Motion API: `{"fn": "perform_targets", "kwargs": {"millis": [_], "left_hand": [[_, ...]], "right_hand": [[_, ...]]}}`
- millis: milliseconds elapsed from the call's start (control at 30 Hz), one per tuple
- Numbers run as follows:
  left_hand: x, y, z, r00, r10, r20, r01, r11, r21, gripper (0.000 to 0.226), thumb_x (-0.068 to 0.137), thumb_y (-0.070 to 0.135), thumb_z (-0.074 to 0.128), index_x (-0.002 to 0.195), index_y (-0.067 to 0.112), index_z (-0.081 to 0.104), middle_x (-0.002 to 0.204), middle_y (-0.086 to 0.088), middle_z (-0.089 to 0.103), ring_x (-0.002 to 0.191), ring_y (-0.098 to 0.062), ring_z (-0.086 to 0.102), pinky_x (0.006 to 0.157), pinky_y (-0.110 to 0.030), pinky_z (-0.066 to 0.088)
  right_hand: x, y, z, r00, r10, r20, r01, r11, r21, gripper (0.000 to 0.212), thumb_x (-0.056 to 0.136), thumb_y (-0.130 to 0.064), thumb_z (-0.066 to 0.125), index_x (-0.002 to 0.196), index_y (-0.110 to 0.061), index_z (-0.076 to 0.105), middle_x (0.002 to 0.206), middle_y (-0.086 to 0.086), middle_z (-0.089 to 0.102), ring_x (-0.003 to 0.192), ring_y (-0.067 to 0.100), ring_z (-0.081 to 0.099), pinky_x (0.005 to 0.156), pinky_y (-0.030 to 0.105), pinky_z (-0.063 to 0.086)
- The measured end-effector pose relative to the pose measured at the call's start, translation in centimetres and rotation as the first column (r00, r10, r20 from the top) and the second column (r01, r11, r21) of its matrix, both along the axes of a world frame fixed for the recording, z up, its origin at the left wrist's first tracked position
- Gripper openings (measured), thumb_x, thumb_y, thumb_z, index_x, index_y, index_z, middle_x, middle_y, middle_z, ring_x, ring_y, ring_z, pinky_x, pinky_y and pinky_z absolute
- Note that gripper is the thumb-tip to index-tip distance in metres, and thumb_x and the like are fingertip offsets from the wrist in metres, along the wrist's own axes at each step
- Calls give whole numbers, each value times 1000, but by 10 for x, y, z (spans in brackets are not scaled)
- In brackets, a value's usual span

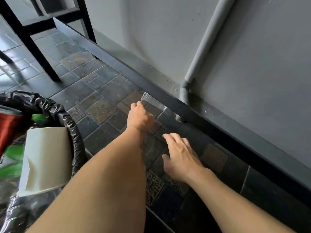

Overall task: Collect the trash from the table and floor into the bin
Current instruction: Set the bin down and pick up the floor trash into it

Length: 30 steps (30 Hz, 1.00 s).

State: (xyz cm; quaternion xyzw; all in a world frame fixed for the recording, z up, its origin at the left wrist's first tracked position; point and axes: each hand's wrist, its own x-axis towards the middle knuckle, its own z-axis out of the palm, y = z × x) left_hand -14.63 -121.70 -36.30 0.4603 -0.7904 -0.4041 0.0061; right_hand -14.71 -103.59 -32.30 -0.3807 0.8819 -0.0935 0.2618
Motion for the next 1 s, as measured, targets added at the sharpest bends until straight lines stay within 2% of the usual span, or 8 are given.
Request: {"fn": "perform_targets", "kwargs": {"millis": [133,333,433,600,767,900,1000], "left_hand": [[-11,-15,-7,1000,0,3,0,1000,-8,56,88,9,48,143,5,39,147,-17,39,130,-37,48,107,-39,39],[-26,-37,-13,997,-79,-16,78,996,-53,60,84,9,52,143,9,40,149,-14,37,131,-36,48,107,-40,41],[-33,-45,-17,994,-110,-11,109,992,-63,56,83,8,47,139,7,45,147,-15,40,133,-36,43,110,-41,38],[-40,-48,-24,998,-66,13,67,997,-36,54,88,14,44,141,6,48,146,-17,42,135,-39,41,113,-42,36],[-35,-47,-24,1000,1,19,1,996,-94,33,92,18,45,117,6,64,131,-18,53,118,-40,54,100,-42,43],[-15,-36,-14,998,50,37,-45,993,-111,33,88,15,48,114,8,67,126,-16,61,115,-36,59,95,-38,47],[3,-22,-6,989,75,126,-63,993,-99,33,81,15,52,110,4,66,121,-17,63,107,-38,63,82,-37,48]], "right_hand": [[-6,-14,-22,1000,9,2,-9,998,68,65,95,-28,53,151,-24,21,156,1,25,142,27,23,111,46,33],[-10,-3,-64,997,9,72,-27,966,257,84,93,-30,57,157,-25,4,167,4,-4,151,36,0,117,50,26],[-8,0,-72,998,14,61,-30,963,267,90,89,-32,63,157,-26,4,166,4,-7,151,36,-2,118,50,24],[-18,-2,-69,991,-24,135,-15,960,280,89,89,-27,62,158,-29,6,166,-2,-9,151,32,-5,119,45,24],[-19,-3,-68,988,-24,154,-27,948,316,92,86,-19,59,157,-32,3,165,-6,-14,151,30,-9,117,46,27],[-22,-3,-63,983,-29,180,-33,942,333,91,87,-15,57,157,-34,2,165,-8,-15,151,27,-11,117,46,26],[-25,-4,-57,977,-45,210,-29,941,338,87,88,-18,58,157,-35,7,165,-11,-12,152,24,-9,118,46,21]]}}
